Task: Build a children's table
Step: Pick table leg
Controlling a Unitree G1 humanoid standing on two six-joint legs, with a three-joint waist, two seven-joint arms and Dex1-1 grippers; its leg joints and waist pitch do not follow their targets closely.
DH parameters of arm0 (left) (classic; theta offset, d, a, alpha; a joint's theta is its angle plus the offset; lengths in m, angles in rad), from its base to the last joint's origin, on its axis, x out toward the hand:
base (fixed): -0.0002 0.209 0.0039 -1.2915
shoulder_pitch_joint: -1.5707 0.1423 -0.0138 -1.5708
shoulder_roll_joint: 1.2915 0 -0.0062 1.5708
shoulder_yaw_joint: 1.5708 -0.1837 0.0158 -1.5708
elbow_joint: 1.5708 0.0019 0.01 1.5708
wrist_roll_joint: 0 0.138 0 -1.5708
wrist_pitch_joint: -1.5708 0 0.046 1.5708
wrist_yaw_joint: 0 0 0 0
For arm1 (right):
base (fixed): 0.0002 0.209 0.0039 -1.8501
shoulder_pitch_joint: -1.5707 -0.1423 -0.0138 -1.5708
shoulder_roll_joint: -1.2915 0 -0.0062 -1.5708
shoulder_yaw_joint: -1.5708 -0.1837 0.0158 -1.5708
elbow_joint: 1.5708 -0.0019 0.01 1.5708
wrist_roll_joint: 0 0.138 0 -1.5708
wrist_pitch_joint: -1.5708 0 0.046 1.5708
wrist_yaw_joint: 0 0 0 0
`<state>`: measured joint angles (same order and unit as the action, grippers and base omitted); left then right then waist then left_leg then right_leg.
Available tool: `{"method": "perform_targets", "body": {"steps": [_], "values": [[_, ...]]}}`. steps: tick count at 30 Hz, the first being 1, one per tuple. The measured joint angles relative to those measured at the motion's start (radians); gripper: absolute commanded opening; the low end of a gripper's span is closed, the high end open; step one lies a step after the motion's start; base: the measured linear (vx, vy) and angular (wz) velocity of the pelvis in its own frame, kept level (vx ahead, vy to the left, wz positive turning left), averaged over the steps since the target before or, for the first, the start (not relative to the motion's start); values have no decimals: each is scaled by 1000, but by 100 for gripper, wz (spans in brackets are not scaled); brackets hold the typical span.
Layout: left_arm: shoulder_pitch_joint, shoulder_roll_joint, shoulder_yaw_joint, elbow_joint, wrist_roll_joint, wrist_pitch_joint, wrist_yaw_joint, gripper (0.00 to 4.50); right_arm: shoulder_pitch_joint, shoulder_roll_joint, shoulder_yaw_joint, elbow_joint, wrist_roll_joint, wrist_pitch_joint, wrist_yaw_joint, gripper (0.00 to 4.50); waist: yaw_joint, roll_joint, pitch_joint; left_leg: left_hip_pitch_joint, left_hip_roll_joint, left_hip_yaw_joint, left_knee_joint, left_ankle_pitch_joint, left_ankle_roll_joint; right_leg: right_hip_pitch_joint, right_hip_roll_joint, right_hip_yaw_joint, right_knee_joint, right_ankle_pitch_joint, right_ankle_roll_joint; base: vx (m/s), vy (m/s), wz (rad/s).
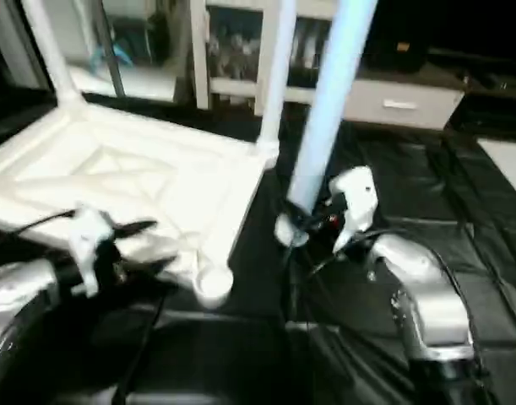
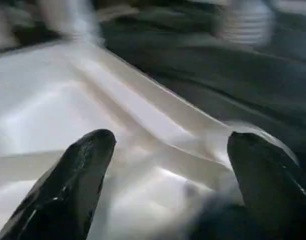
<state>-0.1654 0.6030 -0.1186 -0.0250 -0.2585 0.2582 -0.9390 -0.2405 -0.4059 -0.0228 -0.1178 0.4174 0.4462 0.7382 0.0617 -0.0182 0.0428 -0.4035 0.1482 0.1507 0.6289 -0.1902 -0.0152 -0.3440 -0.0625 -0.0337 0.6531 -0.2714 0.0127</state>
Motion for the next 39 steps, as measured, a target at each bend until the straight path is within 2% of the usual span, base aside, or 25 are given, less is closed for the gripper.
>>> {"method": "perform_targets", "body": {"steps": [2,5,7,11,15,18,22,26,31,39], "values": [[-48,54,-28,66,23,-5,-81,444,-4,-24,-2,-3,28,19,39,185,0,-3,2,10,-1,8,-10,0,0,1,-11,-4,-1,-3,5,-107,9,-8],[-120,43,-69,150,59,-51,-141,444,-4,-35,-2,-11,48,26,56,185,0,-5,3,16,-1,17,-22,1,-2,0,-18,-7,-10,-3,5,-85,22,-12],[-173,22,-108,216,83,-90,-179,444,1,-39,2,-32,50,27,69,185,-1,-7,4,17,-1,21,-25,1,-2,-3,-22,-8,-13,-3,5,-70,29,-12],[-249,12,-178,329,156,-160,-235,444,19,-47,18,-70,53,29,96,185,-7,-4,5,19,-3,23,-25,1,-2,-4,-28,-10,-18,-2,3,0,0,0],[-324,-2,-212,426,197,-222,-251,444,39,-69,22,-76,56,31,111,185,-6,-4,5,19,-3,25,-24,1,-2,-6,-30,-11,-26,5,-7,0,0,0],[-378,-13,-225,507,237,-279,-255,444,45,-76,22,-77,56,31,112,185,-6,-3,6,19,-3,29,-24,1,-2,-13,-32,-8,-28,6,-9,0,0,0],[-404,-8,-236,554,266,-316,-267,444,47,-76,23,-80,56,31,113,185,-4,-4,5,18,-3,34,-24,1,-2,-17,-33,-6,-28,24,-21,0,0,0],[-421,17,-246,580,275,-323,-306,427,50,-80,23,-81,56,31,121,185,-2,-5,4,17,-1,41,-22,1,-1,-22,-36,-6,-28,50,-15,0,0,0],[-434,28,-246,590,275,-327,-366,379,50,-91,23,-81,56,29,125,185,4,-5,4,18,9,46,-25,3,-4,-26,-32,-7,-26,53,-4,45,-25,-3],[-443,39,-253,591,285,-346,-409,308,50,-91,32,-81,55,23,144,185,20,-5,4,10,13,52,-27,7,-2,-37,-29,-6,-25,49,-2,14,-6,-1]]}}
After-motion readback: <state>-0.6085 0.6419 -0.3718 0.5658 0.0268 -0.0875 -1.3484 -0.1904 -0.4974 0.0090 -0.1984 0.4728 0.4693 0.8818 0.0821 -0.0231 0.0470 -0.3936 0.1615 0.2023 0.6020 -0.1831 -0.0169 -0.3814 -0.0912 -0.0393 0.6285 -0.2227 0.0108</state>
